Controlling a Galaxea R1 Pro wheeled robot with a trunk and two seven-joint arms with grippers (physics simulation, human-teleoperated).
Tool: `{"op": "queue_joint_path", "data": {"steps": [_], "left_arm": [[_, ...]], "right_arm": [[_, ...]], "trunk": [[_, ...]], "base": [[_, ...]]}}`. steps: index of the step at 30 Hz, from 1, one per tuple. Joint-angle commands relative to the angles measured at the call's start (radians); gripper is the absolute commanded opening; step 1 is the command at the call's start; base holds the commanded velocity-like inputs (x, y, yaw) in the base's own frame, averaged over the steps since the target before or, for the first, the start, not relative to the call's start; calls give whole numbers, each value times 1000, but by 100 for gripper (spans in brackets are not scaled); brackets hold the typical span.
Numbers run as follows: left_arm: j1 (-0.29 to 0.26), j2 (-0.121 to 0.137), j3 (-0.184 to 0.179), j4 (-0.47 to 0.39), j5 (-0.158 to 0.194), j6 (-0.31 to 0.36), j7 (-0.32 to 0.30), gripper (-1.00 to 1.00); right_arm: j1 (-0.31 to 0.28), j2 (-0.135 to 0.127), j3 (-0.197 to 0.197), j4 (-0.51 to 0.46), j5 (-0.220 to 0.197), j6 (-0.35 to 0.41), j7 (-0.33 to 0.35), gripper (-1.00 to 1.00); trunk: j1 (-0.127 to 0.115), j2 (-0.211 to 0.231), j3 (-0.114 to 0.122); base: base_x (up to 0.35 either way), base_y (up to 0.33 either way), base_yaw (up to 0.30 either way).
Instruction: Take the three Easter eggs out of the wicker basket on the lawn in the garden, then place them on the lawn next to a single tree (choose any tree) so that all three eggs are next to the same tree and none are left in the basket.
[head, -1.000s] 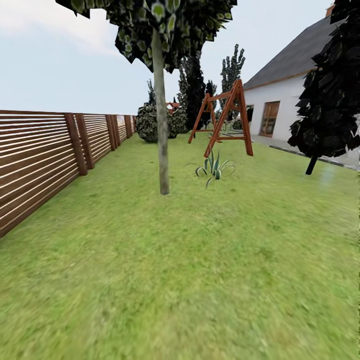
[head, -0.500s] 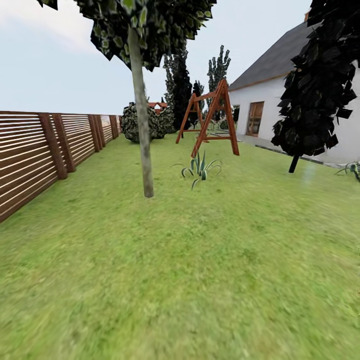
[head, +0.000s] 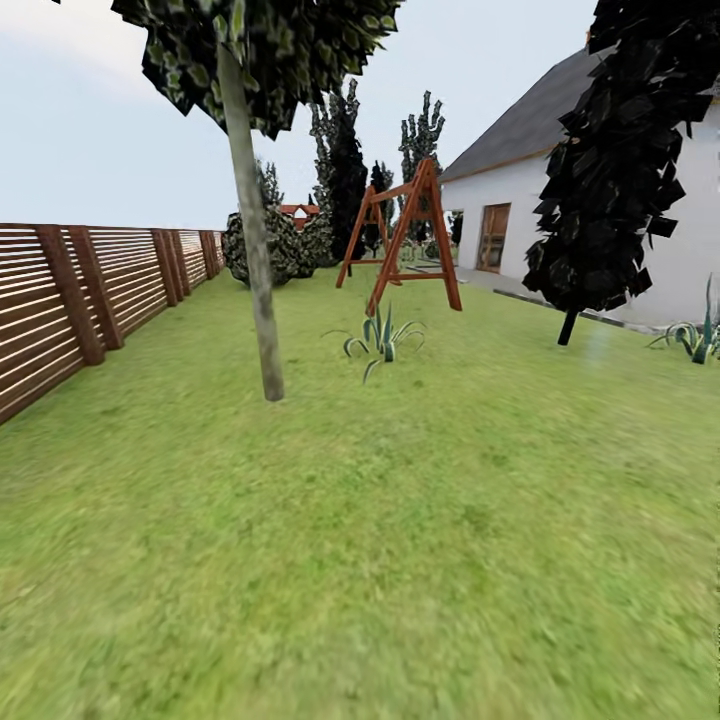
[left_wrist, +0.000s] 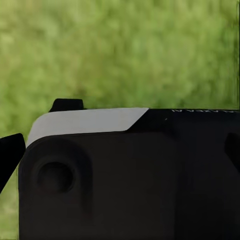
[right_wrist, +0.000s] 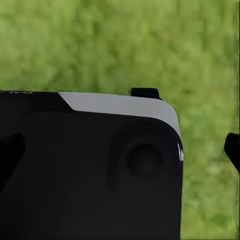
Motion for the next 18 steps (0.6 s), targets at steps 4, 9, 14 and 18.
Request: {"op": "queue_joint_path", "data": {"steps": [4, 9, 14, 18], "left_arm": [[1, 0, 0, 3, 2, 0, -2, 100], [1, 0, 0, 6, 2, 0, -2, 100], [1, 0, 0, 6, 2, 0, -1, 100], [0, -1, -1, 7, 1, 0, -1, 100]], "right_arm": [[-1, -1, 1, 1, 1, -4, 0, 100], [-1, -1, 1, 1, 1, -6, 1, 100], [-1, -1, 2, 1, 1, -6, 0, 100], [-1, -1, 2, 1, 1, -5, 1, 100]], "trunk": [[0, 0, -1], [0, 0, -1], [0, 0, -1], [0, 0, -1]], "base": [[229, -225, -167], [233, -220, -237], [234, -219, -255], [238, -218, -259]]}}
